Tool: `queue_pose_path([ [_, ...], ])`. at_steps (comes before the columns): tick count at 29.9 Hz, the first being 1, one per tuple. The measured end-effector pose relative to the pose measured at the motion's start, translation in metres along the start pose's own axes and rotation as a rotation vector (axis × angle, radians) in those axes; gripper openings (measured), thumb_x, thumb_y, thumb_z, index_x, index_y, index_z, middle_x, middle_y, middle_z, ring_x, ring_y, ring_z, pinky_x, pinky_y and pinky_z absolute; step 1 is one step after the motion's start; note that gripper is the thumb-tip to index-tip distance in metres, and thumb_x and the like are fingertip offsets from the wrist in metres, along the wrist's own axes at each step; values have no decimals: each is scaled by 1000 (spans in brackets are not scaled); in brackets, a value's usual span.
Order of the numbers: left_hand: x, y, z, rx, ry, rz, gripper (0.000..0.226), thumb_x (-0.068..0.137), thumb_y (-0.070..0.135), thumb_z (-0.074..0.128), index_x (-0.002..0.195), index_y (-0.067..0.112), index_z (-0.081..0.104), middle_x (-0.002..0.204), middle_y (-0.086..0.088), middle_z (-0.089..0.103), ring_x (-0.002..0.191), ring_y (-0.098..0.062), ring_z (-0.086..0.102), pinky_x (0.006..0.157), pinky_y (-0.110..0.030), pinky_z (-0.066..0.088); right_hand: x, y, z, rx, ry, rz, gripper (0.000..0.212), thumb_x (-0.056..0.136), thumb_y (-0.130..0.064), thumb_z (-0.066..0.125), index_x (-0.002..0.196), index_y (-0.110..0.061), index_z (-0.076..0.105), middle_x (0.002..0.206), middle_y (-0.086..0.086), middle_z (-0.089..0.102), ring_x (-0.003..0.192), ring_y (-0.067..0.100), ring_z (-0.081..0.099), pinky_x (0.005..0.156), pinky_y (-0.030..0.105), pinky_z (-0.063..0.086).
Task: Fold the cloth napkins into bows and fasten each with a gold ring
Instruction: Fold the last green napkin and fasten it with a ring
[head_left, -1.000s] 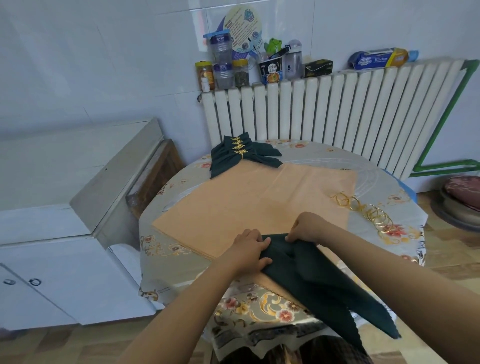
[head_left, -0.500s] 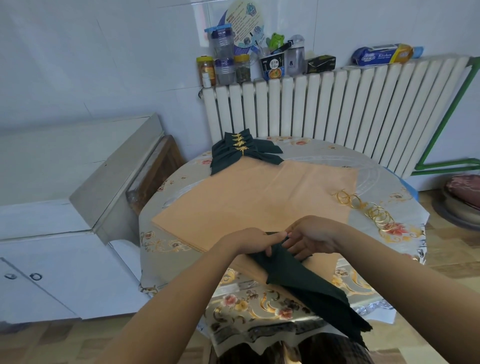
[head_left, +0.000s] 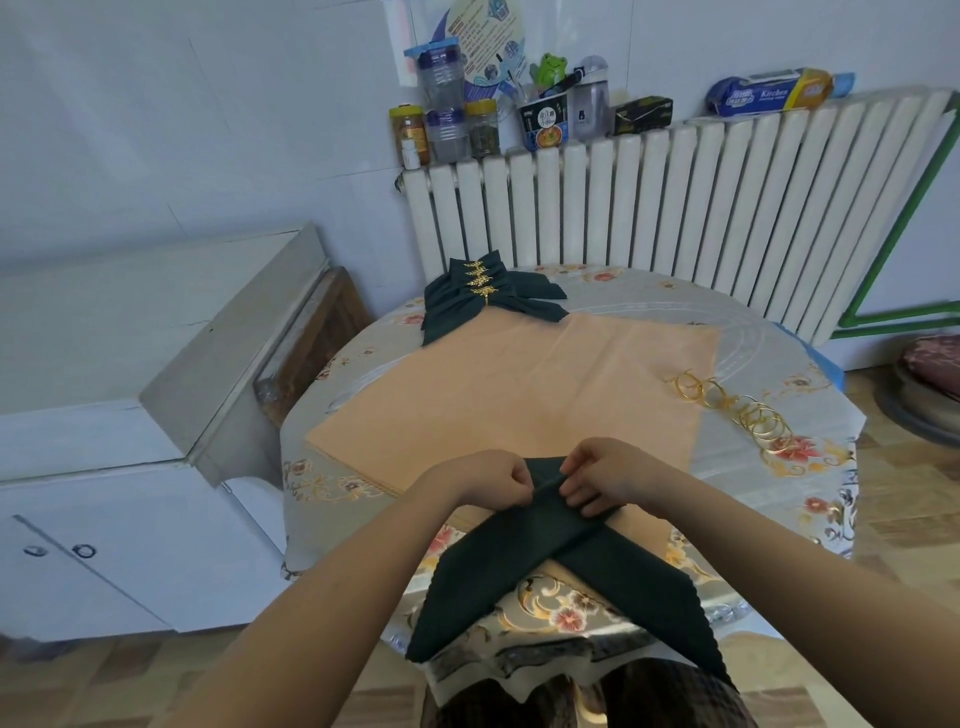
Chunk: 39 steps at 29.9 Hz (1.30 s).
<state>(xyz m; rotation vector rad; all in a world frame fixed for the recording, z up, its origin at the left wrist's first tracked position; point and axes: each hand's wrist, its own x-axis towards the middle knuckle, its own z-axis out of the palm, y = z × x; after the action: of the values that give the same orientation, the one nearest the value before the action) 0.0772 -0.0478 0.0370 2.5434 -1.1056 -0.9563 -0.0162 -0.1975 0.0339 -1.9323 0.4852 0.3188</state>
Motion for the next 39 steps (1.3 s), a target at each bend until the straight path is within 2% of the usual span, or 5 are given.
queue_pose_path([
  [9,7,7,40,120,470,-81,26,95,27,50,85,6,61,98,-14,58,91,-29,56,76,-35,43,19,37,11,-615,391,-339,22,89,-28,59,109,-21,67,108,-2,51,102,17,50,88,25,40],
  [17,20,-12,68,121,825,66,12,95,19,51,93,7,53,94,-7,53,82,-25,51,70,-31,38,29,59,28,-627,668,-499,13,74,-16,75,83,-19,66,83,1,60,75,27,55,66,33,43],
  [28,16,-30,74,-41,716,381,37,92,34,41,120,16,56,127,2,54,121,-8,43,108,-30,33,-6,72,27,-890,308,-607,68,71,-72,38,125,-31,51,146,-5,39,141,26,17,113,39,7],
  [33,5,-39,71,276,427,430,69,90,62,27,150,29,16,158,7,9,145,-7,-2,117,-25,-4,6,71,18,-942,368,-726,43,77,-51,39,102,-26,64,117,-4,66,125,27,50,109,34,16],
  [39,14,-38,55,442,484,375,65,91,54,22,149,24,26,136,-10,43,125,-25,37,107,-32,25,21,66,-5,-960,378,-855,32,83,-45,44,98,-30,67,91,-12,72,91,11,68,88,32,47],
])
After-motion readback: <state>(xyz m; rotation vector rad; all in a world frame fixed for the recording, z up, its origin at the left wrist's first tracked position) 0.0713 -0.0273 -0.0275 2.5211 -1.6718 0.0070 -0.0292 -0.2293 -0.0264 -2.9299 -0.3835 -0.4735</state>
